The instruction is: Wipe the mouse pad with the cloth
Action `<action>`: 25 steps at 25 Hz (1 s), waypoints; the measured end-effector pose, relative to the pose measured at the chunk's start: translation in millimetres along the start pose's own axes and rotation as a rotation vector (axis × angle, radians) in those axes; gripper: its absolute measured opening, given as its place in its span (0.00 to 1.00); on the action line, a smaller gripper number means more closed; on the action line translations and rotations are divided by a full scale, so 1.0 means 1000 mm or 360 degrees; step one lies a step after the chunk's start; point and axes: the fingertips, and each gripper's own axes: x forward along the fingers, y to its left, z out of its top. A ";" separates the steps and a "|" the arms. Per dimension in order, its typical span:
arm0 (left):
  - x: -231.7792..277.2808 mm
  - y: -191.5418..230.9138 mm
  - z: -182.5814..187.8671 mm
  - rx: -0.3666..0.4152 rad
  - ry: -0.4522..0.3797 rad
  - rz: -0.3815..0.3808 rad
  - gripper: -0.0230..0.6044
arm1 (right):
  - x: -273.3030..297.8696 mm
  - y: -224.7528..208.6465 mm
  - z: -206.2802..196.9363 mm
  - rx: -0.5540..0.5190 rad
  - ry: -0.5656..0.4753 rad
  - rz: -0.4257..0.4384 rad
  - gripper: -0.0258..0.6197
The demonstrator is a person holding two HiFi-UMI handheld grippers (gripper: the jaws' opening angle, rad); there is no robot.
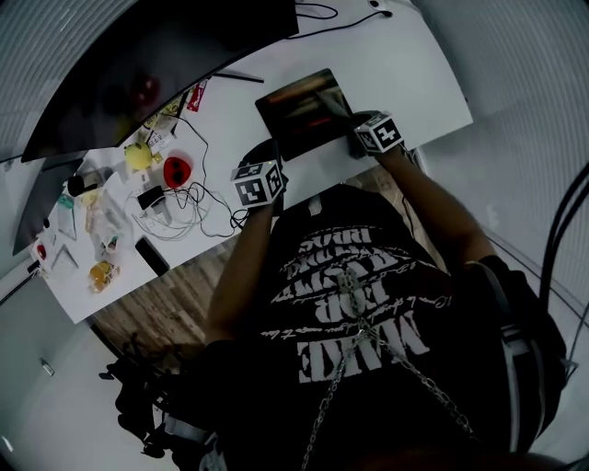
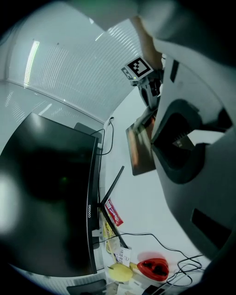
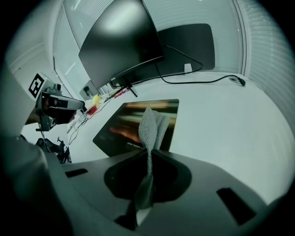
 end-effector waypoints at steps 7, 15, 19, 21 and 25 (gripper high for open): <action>-0.016 -0.004 -0.002 0.0039 -0.0044 0.0089 0.05 | -0.057 -0.076 0.001 0.0156 -0.0182 -0.0218 0.07; -0.048 0.034 0.010 -0.0048 -0.0145 0.0128 0.05 | -0.061 -0.117 -0.030 0.0169 -0.0229 -0.0433 0.07; -0.073 0.035 0.023 -0.0051 -0.0259 0.0023 0.05 | -0.089 -0.101 -0.016 0.0207 -0.0424 -0.0522 0.23; -0.087 0.025 0.031 -0.0009 -0.0330 -0.0099 0.05 | -0.130 -0.077 -0.003 0.0188 -0.0627 -0.0608 0.23; -0.148 0.014 0.041 0.0139 -0.0488 -0.0271 0.05 | -0.208 0.016 0.028 0.0132 -0.1116 -0.0696 0.23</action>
